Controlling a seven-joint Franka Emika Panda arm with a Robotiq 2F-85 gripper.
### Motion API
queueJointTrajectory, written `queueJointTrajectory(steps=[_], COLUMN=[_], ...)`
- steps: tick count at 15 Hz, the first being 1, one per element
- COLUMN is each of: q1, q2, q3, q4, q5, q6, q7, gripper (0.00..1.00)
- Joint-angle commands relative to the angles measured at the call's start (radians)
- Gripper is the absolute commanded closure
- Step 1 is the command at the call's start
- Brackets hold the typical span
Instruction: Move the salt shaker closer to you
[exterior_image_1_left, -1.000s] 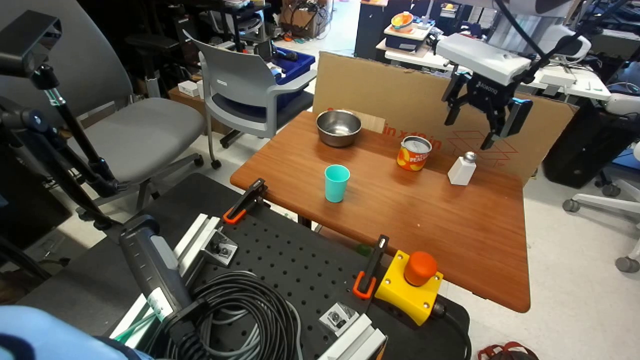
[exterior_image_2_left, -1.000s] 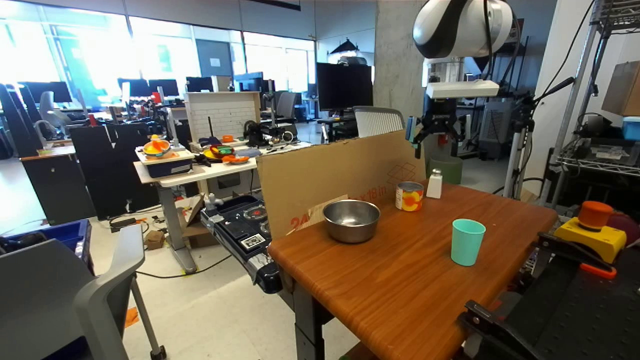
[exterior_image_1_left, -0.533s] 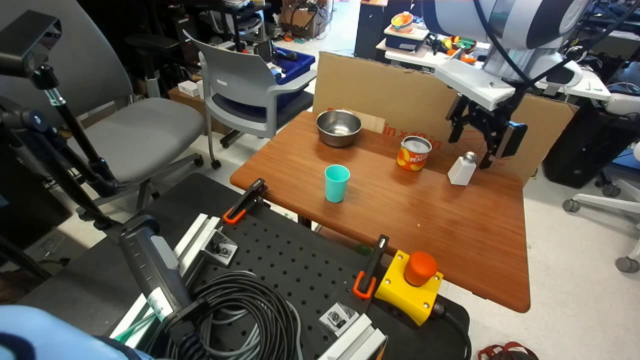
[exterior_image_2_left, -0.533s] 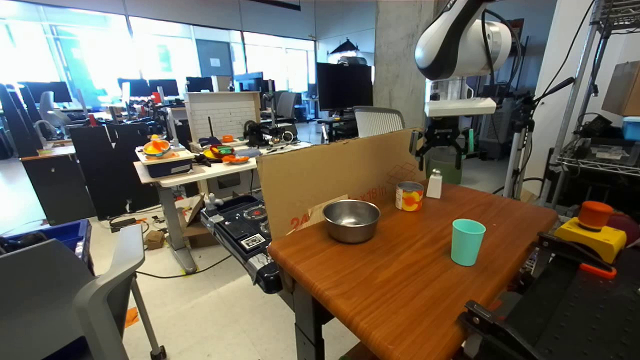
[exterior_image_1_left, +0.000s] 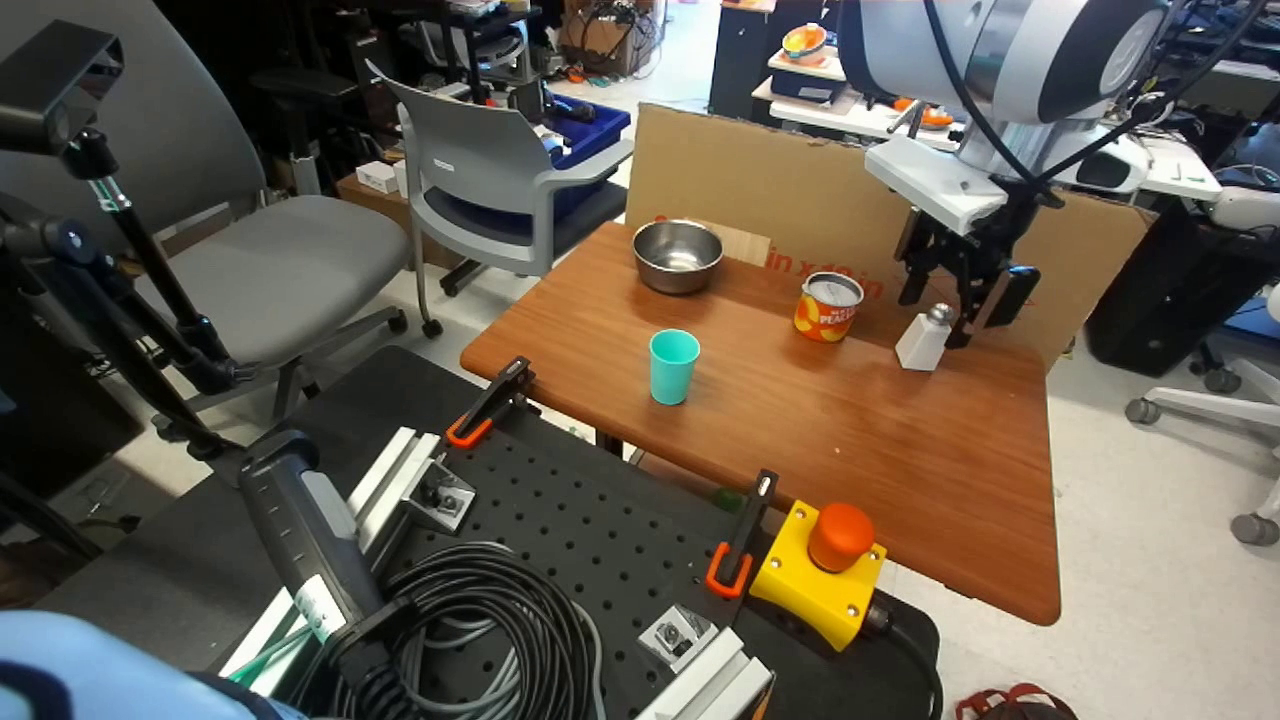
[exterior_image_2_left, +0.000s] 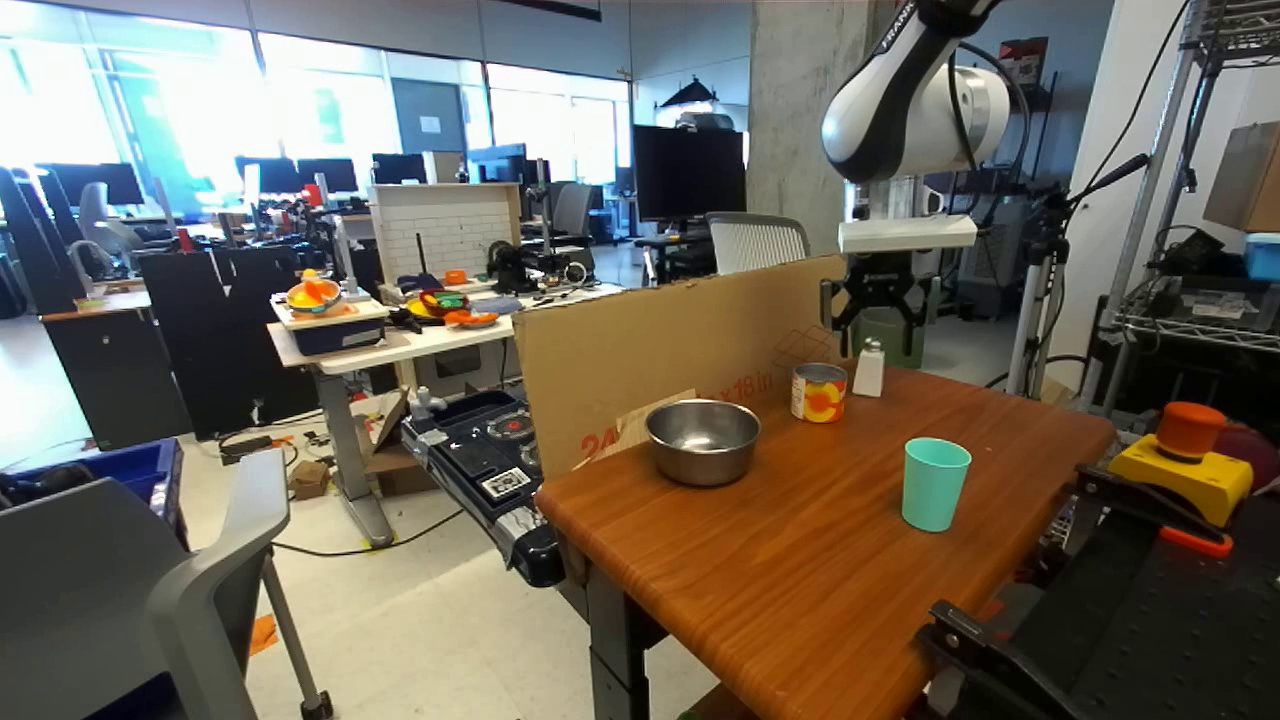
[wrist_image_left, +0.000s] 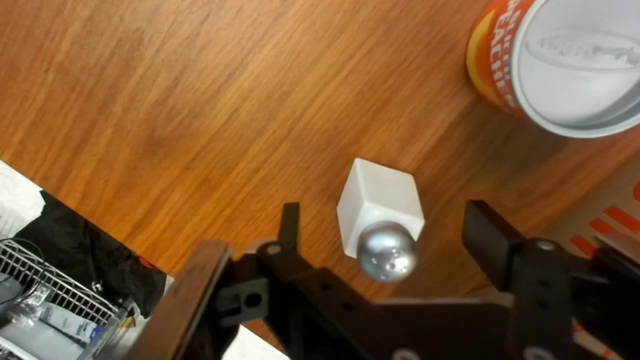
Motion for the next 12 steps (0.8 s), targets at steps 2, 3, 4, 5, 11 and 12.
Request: queueJointTrajectory(steps=[2,3,4,5,11,12], q1=[0.025,0.026,0.027,0.026,0.014,0.011], q2=[0.045,0.051,0.054,0.053,-0.084,-0.107], q3=[-0.028,-0.03,-0.031,-0.03,-0.007,-0.006], q4=[0.06,0.066,0.07,0.073,0.068,0.06], q5=[0.012,0.011,0.012,0.014,-0.017,-0.02], q6=[-0.007,-0.008,-0.01,-0.018,-0.284,-0.316], q7=[0.036,0.041,0.044,0.046,-0.096,-0.123], gripper=[0.57,0.63,0.7,0.79,0.91,0.91])
